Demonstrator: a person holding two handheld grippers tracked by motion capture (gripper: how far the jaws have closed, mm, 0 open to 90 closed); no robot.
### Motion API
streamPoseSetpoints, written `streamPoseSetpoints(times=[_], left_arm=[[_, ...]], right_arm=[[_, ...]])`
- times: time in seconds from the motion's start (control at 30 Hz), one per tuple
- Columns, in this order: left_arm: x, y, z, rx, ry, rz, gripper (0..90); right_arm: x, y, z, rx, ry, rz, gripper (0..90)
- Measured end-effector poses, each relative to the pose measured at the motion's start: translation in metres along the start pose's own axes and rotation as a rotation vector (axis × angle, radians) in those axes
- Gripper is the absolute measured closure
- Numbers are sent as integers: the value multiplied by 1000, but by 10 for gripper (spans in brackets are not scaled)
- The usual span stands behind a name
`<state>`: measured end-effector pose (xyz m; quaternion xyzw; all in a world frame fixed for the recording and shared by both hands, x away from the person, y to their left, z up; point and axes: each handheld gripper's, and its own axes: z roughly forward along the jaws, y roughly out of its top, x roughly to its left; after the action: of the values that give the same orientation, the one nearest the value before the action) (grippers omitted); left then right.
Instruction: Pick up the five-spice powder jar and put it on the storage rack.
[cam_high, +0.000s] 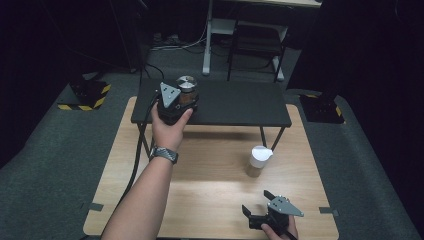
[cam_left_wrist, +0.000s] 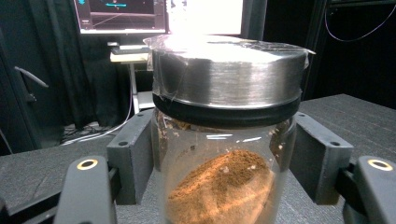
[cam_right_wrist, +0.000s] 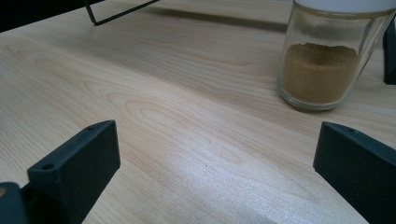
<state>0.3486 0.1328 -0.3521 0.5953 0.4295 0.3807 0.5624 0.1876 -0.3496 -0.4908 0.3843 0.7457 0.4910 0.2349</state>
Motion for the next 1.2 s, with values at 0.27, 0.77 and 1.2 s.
streamPoseSetpoints(times=[0.27, 0.77, 1.2], left_arm=[[0, 1, 0, 2, -2, -4, 309], [0, 4, -6, 6, 14, -31, 5], [5, 0, -33, -14, -33, -5, 5]], right_arm=[[0, 0, 0, -2, 0, -3, 1], [0, 0, 0, -2, 1, -1, 1], [0, 0, 0, -1, 2, -4, 1]])
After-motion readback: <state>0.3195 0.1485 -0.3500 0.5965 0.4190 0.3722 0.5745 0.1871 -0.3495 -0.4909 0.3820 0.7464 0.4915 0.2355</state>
